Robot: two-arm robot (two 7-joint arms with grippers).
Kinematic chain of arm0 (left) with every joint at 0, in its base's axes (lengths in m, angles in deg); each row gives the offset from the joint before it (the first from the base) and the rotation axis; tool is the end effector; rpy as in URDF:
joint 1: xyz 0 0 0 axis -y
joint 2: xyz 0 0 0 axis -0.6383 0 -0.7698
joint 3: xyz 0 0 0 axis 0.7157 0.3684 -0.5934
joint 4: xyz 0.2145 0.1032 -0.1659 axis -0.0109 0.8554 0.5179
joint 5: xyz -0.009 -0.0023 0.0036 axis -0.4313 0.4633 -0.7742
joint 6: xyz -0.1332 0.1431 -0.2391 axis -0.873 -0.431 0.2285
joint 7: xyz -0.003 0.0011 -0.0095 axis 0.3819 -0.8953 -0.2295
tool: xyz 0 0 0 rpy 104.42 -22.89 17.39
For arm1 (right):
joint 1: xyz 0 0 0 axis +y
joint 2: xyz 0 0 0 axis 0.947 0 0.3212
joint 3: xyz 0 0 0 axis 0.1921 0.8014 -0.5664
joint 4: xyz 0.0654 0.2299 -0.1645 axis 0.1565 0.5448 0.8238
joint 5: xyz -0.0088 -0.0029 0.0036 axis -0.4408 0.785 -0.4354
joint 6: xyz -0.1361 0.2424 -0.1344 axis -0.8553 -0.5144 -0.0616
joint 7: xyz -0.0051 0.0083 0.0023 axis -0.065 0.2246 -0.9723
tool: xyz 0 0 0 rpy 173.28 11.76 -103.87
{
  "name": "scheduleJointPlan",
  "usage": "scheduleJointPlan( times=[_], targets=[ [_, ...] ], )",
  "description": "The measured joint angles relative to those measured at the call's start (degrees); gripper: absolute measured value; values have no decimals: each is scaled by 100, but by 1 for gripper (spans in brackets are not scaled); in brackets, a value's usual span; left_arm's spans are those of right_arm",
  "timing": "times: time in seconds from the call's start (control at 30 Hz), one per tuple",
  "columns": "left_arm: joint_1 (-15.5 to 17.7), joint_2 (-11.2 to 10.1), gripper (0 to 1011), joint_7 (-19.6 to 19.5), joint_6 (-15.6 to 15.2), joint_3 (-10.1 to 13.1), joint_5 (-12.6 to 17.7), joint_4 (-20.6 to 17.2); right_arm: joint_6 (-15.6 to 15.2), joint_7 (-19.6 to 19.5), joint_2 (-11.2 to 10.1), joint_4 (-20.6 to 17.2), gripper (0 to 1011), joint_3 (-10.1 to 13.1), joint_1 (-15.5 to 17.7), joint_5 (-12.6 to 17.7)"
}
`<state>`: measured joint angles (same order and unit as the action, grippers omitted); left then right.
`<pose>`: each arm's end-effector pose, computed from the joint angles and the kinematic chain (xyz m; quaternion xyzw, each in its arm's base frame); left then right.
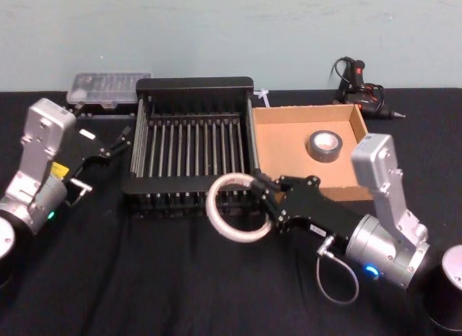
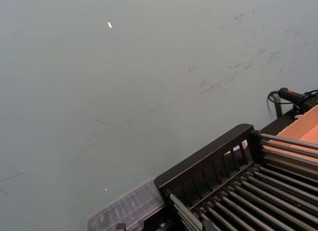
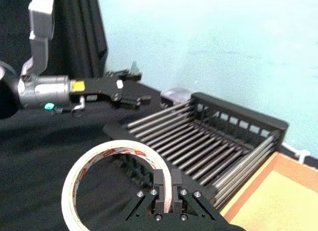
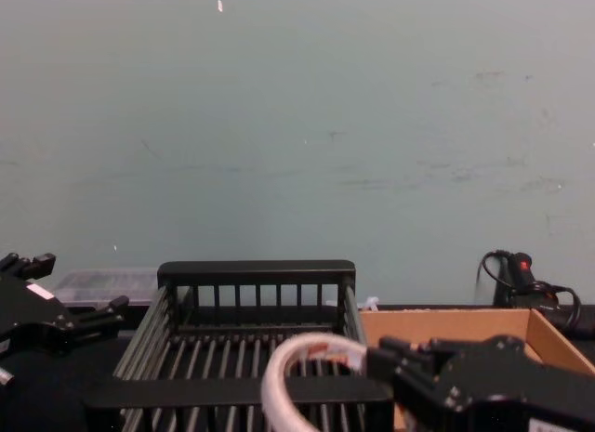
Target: Pick up the white tape and place it into the black box , Pick up the silver tape and place it into the brown box.
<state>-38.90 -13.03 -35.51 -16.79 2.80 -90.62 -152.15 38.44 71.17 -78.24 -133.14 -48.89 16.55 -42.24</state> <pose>0.3582 0.0827 -0.3022 0.1415 -0.1324 0.5800 0.7913 0.3101 0.0096 -0.2906 -0.0440 0.0008 -0.3387 0.9399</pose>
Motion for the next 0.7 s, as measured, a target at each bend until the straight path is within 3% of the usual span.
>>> scheduleJointPlan(
  times=[0.37,0.7],
  targets=[
    [0,0,1001,0,0,0,0,0,189,-375,242,42,92,255,78,129],
    [-1,0,1001,0,0,0,0,0,144,-786,532,268,92,369,-31,-174]
  ],
)
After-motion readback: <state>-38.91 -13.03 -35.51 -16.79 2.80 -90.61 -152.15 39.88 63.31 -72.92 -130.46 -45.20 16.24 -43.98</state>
